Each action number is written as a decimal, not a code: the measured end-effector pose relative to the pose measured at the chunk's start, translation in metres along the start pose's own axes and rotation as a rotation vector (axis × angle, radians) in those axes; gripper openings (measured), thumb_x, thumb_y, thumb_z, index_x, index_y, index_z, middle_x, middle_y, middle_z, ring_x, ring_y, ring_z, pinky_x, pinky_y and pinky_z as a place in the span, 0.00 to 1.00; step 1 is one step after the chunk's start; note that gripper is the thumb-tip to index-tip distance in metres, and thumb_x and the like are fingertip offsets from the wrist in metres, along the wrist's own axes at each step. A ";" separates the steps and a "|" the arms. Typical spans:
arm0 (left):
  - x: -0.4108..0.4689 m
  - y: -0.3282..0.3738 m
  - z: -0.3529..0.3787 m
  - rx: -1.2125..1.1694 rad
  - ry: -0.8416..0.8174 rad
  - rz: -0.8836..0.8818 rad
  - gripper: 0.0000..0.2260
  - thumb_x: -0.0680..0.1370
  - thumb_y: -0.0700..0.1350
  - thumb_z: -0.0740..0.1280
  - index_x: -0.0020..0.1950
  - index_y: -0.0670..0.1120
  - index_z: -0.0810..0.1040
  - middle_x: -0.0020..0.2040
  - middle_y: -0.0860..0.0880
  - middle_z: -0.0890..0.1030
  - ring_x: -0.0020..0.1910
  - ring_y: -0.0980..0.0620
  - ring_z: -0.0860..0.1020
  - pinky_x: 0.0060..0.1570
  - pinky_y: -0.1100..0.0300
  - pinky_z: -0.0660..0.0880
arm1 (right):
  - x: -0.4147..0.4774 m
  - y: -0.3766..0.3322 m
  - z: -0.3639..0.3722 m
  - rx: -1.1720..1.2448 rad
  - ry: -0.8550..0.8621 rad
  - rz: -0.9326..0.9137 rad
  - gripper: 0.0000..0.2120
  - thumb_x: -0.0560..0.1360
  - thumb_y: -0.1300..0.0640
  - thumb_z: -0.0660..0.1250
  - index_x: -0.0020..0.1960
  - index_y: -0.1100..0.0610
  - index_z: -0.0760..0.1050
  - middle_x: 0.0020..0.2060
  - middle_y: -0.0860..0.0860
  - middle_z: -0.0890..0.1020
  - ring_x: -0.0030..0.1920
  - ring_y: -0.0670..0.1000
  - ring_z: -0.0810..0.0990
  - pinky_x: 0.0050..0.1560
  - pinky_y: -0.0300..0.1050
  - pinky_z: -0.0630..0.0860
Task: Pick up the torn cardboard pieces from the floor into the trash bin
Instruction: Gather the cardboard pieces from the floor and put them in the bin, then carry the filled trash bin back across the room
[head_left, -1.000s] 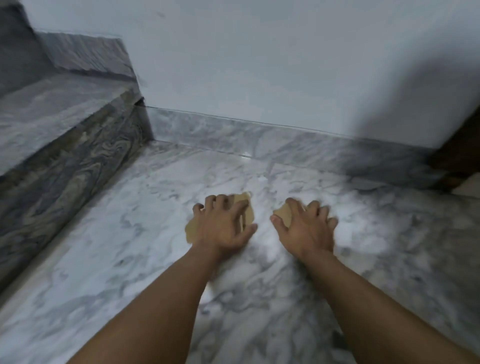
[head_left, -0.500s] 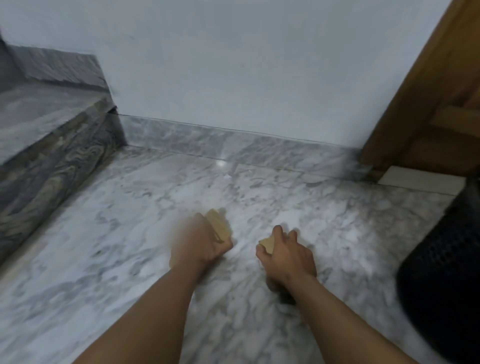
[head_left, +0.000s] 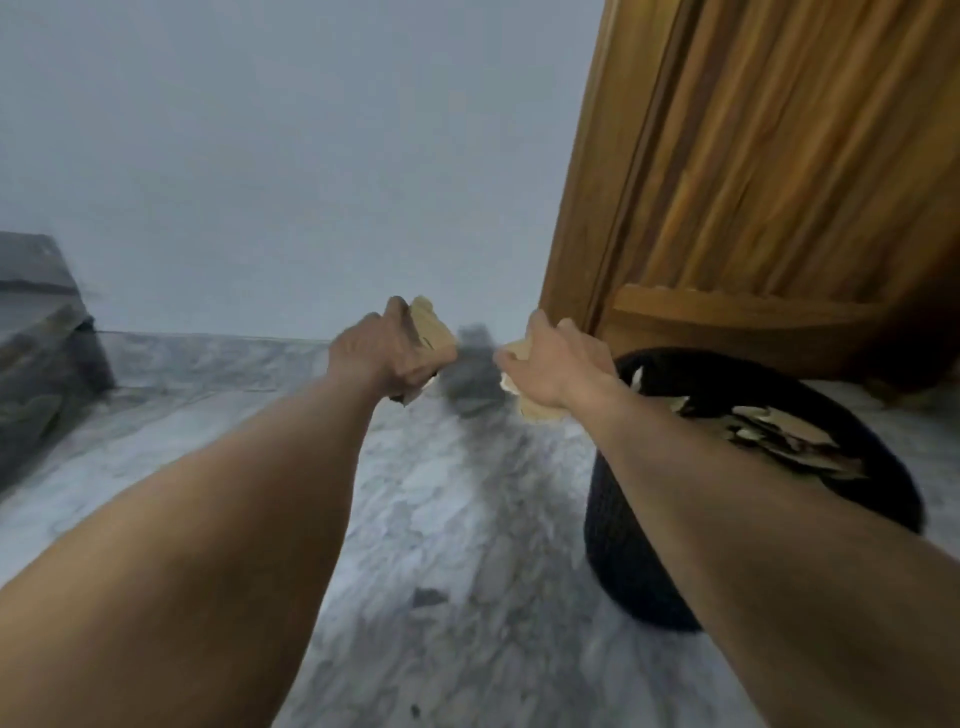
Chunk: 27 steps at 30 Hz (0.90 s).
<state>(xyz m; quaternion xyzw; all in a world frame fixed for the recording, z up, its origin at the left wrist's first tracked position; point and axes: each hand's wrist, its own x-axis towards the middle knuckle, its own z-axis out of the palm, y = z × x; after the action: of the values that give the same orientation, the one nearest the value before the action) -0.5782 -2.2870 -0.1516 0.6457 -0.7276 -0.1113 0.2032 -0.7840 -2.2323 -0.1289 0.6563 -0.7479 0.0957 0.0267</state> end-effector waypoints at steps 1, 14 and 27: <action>0.003 0.023 -0.008 -0.011 0.006 0.025 0.36 0.66 0.71 0.63 0.66 0.49 0.66 0.53 0.45 0.78 0.50 0.41 0.78 0.50 0.49 0.75 | 0.000 0.011 -0.018 -0.009 0.022 0.024 0.31 0.79 0.34 0.57 0.72 0.54 0.64 0.63 0.59 0.75 0.58 0.62 0.78 0.51 0.53 0.71; -0.043 0.246 0.012 -0.189 -0.218 0.288 0.45 0.67 0.73 0.62 0.75 0.46 0.63 0.66 0.43 0.78 0.63 0.39 0.77 0.60 0.48 0.75 | -0.081 0.174 -0.104 0.098 0.092 0.478 0.36 0.77 0.32 0.61 0.76 0.54 0.64 0.73 0.57 0.71 0.70 0.60 0.72 0.64 0.56 0.71; -0.066 0.261 0.070 -0.193 -0.069 0.308 0.24 0.78 0.60 0.61 0.69 0.47 0.74 0.65 0.43 0.77 0.62 0.39 0.76 0.62 0.45 0.75 | -0.123 0.255 -0.067 0.349 0.158 0.508 0.20 0.82 0.54 0.60 0.73 0.56 0.69 0.66 0.60 0.77 0.64 0.61 0.75 0.62 0.51 0.71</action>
<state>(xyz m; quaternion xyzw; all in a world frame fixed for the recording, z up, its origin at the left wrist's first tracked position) -0.8367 -2.1922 -0.1135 0.4999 -0.8104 -0.1705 0.2537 -1.0248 -2.0698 -0.1110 0.4338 -0.8557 0.2771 -0.0529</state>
